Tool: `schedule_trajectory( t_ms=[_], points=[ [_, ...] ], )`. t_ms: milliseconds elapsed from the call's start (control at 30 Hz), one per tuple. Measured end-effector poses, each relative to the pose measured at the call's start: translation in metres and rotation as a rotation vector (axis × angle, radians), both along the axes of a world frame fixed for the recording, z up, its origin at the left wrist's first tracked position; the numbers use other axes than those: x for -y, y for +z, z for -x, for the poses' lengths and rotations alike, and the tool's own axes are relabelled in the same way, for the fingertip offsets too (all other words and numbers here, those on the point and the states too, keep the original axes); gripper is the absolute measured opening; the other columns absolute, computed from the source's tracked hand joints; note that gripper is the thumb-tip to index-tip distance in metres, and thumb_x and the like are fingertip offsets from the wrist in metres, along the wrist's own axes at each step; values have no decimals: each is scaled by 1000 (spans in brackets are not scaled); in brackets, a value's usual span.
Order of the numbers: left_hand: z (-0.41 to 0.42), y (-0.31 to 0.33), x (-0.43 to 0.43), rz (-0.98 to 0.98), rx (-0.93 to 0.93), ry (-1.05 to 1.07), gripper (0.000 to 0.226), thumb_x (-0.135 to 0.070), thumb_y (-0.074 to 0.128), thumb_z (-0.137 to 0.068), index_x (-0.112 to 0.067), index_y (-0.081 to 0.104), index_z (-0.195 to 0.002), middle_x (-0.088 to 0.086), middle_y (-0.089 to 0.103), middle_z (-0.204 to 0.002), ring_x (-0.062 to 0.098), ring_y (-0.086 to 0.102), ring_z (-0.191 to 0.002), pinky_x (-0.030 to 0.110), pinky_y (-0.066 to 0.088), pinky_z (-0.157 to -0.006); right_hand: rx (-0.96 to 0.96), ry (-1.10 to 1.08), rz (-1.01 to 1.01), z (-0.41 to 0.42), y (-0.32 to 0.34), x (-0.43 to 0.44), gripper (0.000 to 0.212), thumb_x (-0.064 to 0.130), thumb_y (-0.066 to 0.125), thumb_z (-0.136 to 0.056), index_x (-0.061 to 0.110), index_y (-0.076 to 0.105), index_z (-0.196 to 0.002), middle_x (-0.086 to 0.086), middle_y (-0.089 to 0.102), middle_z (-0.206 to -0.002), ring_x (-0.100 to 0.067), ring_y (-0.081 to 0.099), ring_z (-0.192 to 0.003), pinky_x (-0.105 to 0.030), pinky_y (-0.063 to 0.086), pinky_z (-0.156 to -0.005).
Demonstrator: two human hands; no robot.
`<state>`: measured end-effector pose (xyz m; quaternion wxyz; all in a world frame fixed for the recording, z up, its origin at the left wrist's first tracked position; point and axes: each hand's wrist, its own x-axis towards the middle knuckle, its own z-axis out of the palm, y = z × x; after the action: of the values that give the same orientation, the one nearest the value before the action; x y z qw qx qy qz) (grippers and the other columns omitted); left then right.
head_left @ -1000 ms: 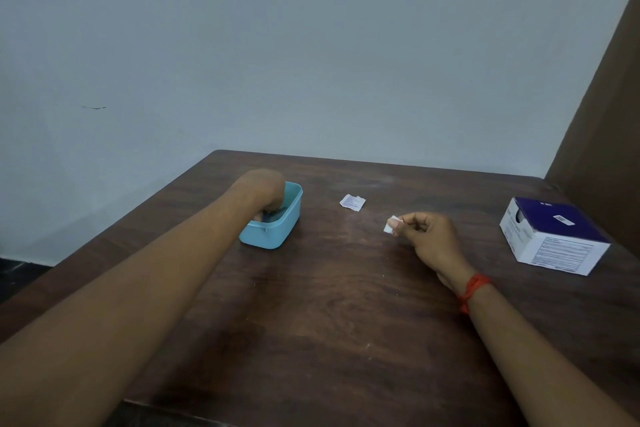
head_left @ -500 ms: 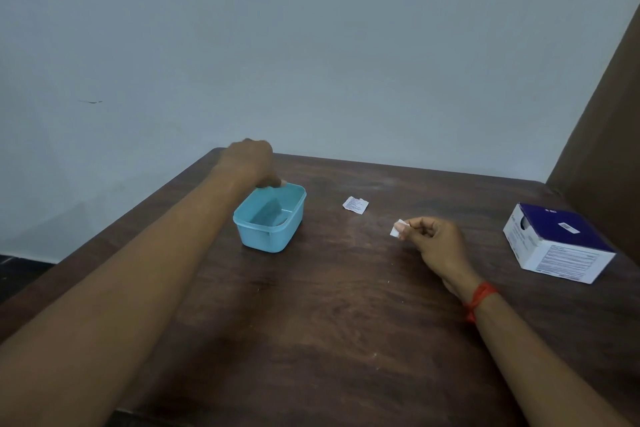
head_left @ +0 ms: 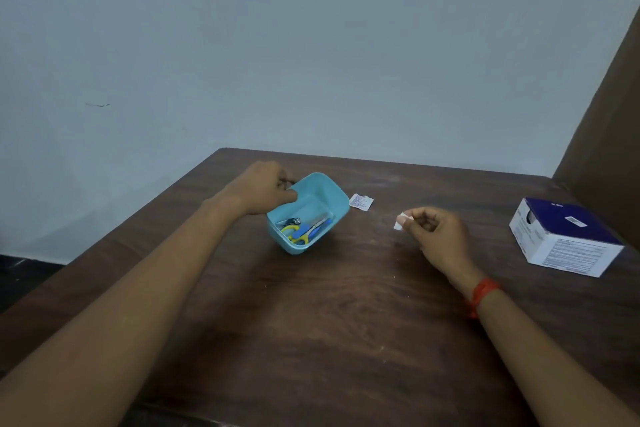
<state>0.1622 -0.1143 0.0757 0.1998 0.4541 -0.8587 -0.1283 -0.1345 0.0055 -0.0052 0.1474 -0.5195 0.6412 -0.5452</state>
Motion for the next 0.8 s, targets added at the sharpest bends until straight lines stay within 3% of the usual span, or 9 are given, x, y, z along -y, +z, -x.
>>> schedule_trajectory(
  t_ms=[33,100,167,200,300,400,533,667,800],
  points=[
    [5,-1,-5,18,-47,-30,16,-17,64,-80,-30,70,-87,-1,50,-51,7,37,-46,26,40,-51,-1,7,44,-3,4,0,13,20,78,-87,30,74,-80,6,72,-71,0,58,-54,-28,46,-62],
    [15,-4,-11,23,-129,-77,18,-24,62,-76,-30,76,-86,-7,40,-46,8,32,-45,26,39,-51,-24,14,154,-10,14,-3,15,17,74,-90,32,74,-91,13,72,-76,-1,61,-61,-28,52,-63],
    [25,-7,-16,12,-179,-99,23,-28,61,-73,-24,78,-88,-9,36,-45,8,31,-45,20,34,-48,-97,33,286,-17,29,-9,19,17,69,-94,32,74,-104,22,71,-79,1,63,-69,-20,53,-66],
    [29,-7,-17,2,-190,-109,24,-25,63,-75,-29,79,-92,-10,36,-45,7,32,-45,17,33,-47,-146,50,340,-20,37,-13,20,18,67,-95,30,74,-109,26,70,-82,1,64,-73,-16,51,-67],
    [41,-9,-20,-16,-194,-130,31,-17,66,-82,-36,78,-103,-12,40,-45,5,37,-45,13,33,-47,-459,71,391,-31,56,-24,18,27,67,-95,29,74,-112,25,68,-86,-3,57,-78,-19,48,-70],
    [54,-13,-27,-71,-245,-166,14,-24,68,-91,-29,80,-96,-14,57,-50,-1,45,-44,16,40,-46,-852,45,215,-45,63,-28,20,43,65,-93,35,75,-109,14,72,-93,-11,54,-90,-29,46,-67],
    [73,-15,-38,-118,-199,-209,13,-28,68,-94,-23,80,-98,10,75,-77,12,61,-64,37,53,-61,-1136,94,-11,-56,58,-22,29,45,60,-95,36,71,-121,-2,67,-103,-20,57,-105,-32,42,-85],
    [86,-10,-45,-113,-211,-216,16,-28,69,-94,-20,80,-102,0,79,-91,11,73,-86,39,59,-83,-1172,128,-152,-51,57,-21,28,41,66,-92,37,71,-119,-4,67,-111,-23,60,-108,-32,42,-85],
    [96,-5,-50,-121,-188,-252,18,-32,69,-94,-23,80,-104,2,79,-92,18,74,-89,45,59,-84,-1151,187,-250,-54,57,-24,23,38,65,-91,36,73,-113,-2,69,-108,-24,65,-104,-30,40,-70]
  ],
)
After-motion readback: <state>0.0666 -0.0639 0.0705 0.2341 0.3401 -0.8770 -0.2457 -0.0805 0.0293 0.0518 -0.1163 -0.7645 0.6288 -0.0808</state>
